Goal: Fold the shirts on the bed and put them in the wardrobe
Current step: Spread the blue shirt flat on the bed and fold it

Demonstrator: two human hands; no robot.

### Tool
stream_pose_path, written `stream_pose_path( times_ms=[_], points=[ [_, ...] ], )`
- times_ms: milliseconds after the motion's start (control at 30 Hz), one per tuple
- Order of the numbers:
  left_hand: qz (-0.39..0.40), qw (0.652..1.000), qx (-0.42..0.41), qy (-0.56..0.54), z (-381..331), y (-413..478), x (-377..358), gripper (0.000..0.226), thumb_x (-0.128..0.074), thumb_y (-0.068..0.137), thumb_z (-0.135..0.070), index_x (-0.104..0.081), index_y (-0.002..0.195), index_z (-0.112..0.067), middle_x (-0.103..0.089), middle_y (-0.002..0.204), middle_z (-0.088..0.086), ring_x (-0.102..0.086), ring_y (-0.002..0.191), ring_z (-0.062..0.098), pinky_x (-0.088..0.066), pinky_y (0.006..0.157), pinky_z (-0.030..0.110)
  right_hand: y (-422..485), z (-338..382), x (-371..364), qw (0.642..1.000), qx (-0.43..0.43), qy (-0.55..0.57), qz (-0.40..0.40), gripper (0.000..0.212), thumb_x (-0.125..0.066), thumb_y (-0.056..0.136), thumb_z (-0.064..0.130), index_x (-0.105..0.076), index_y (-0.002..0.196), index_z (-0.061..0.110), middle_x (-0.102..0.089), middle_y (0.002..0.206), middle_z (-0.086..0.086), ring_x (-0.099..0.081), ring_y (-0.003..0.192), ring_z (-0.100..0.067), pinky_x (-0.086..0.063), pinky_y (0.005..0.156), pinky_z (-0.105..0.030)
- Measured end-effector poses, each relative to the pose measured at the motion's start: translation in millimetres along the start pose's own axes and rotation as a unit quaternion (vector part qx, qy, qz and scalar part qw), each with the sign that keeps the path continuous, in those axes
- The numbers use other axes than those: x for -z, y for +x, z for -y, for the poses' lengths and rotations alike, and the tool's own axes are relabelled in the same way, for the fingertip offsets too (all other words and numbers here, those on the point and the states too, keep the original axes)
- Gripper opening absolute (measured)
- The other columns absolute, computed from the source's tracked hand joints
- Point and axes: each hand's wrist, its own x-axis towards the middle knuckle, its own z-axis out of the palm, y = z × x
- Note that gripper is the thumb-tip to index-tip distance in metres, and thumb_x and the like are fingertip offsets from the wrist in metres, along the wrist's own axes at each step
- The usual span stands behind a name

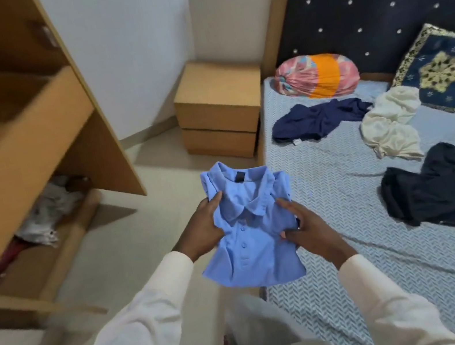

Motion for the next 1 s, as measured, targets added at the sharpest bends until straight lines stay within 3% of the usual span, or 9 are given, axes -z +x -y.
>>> stream_pose_path(
  times_ms=[100,200,367,500,600,700,800,933,1000],
  points=[
    [-0.029,0.999,0.019,0.009,-30.9,-27.4,38.7,0.084,-0.054,0.084,0.004,-0.022,0.154,-0.029,-0.023,0.156,-0.003,-0.050,0.127,0.027,-0.049,0.087,0.030,-5.2,61.8,-4.6,1.000,0.012,-0.016,0.020,0.072,-0.060,0.084,-0.014,-0.044,0.143,0.024,-0.047,0.143,0.000,-0.064,0.108,-0.023,-0.058,0.061,-0.033],
    [-0.066,0.997,0.030,-0.007,-52.5,-48.7,69.3,0.084,-0.054,0.084,0.004,-0.023,0.154,-0.030,-0.024,0.155,-0.004,-0.049,0.127,0.024,-0.052,0.086,0.032,-6.3,112.7,-9.7,0.996,0.043,-0.072,0.028,0.074,-0.061,0.082,-0.010,-0.043,0.145,0.023,-0.045,0.145,0.001,-0.059,0.118,-0.022,-0.057,0.078,-0.036],
    [-0.140,0.989,0.048,-0.020,-66.1,-72.2,117.3,0.083,-0.051,0.082,0.007,-0.025,0.153,-0.028,-0.026,0.155,-0.006,-0.038,0.136,0.017,-0.046,0.101,0.036,14.7,178.3,-29.8,0.984,0.083,-0.141,0.070,0.073,-0.060,0.081,-0.007,-0.041,0.147,0.018,-0.045,0.141,0.000,-0.055,0.115,-0.018,-0.050,0.069,-0.010],
    [-0.198,0.977,0.062,-0.057,-52.7,-88.7,165.1,0.083,-0.051,0.080,0.005,-0.030,0.149,-0.036,-0.034,0.152,-0.011,-0.049,0.128,0.023,-0.050,0.093,0.035,47.4,224.8,-62.3,0.969,0.134,-0.180,0.108,0.076,-0.062,0.078,0.009,-0.040,0.147,0.030,-0.043,0.147,0.011,-0.054,0.122,-0.015,-0.054,0.090,-0.038],
    [-0.250,0.962,0.076,-0.076,-37.0,-101.0,213.5,0.080,-0.052,0.081,0.004,-0.034,0.146,-0.039,-0.046,0.142,-0.011,-0.060,0.105,0.020,-0.054,0.079,0.032,73.3,271.1,-100.8,0.960,0.167,-0.162,0.158,0.071,-0.061,0.083,0.003,-0.042,0.146,0.030,-0.044,0.136,0.024,-0.056,0.114,-0.007,-0.055,0.081,-0.027],
    [-0.303,0.948,0.082,-0.051,-22.3,-110.1,262.4,0.078,-0.055,0.083,0.002,-0.033,0.145,-0.039,-0.052,0.124,-0.009,-0.057,0.090,0.018,-0.050,0.076,0.028,104.9,311.6,-143.1,0.949,0.203,-0.141,0.194,0.070,-0.057,0.086,-0.003,-0.041,0.147,0.027,-0.046,0.141,0.011,-0.061,0.109,-0.015,-0.058,0.067,-0.026],
    [-0.359,0.930,0.081,0.016,-5.0,-115.4,314.9,0.080,-0.057,0.085,0.000,-0.029,0.147,-0.041,-0.055,0.120,-0.006,-0.056,0.081,0.011,-0.045,0.068,0.020,143.6,353.5,-195.3,0.931,0.257,-0.147,0.212,0.071,-0.054,0.086,-0.008,-0.042,0.148,0.024,-0.048,0.143,0.005,-0.062,0.110,-0.018,-0.061,0.069,-0.034],
    [-0.453,0.888,0.064,0.056,3.7,-108.9,375.6,0.081,-0.054,0.084,0.007,-0.028,0.151,-0.032,-0.034,0.152,-0.010,-0.044,0.126,0.013,-0.039,0.088,0.019,192.2,409.5,-259.3,0.896,0.344,-0.179,0.216,0.072,-0.059,0.088,0.004,-0.035,0.150,0.033,-0.044,0.148,0.000,-0.057,0.122,-0.024,-0.056,0.089,-0.044],
    [-0.508,0.855,0.053,0.090,13.6,-99.1,402.7,0.080,-0.055,0.083,0.009,-0.030,0.151,-0.024,-0.032,0.154,-0.002,-0.039,0.132,0.017,-0.040,0.089,0.022,213.3,438.6,-292.8,0.885,0.369,-0.184,0.216,0.073,-0.060,0.088,0.004,-0.034,0.151,0.030,-0.035,0.155,0.000,-0.047,0.133,-0.024,-0.049,0.102,-0.041]
  ],
)
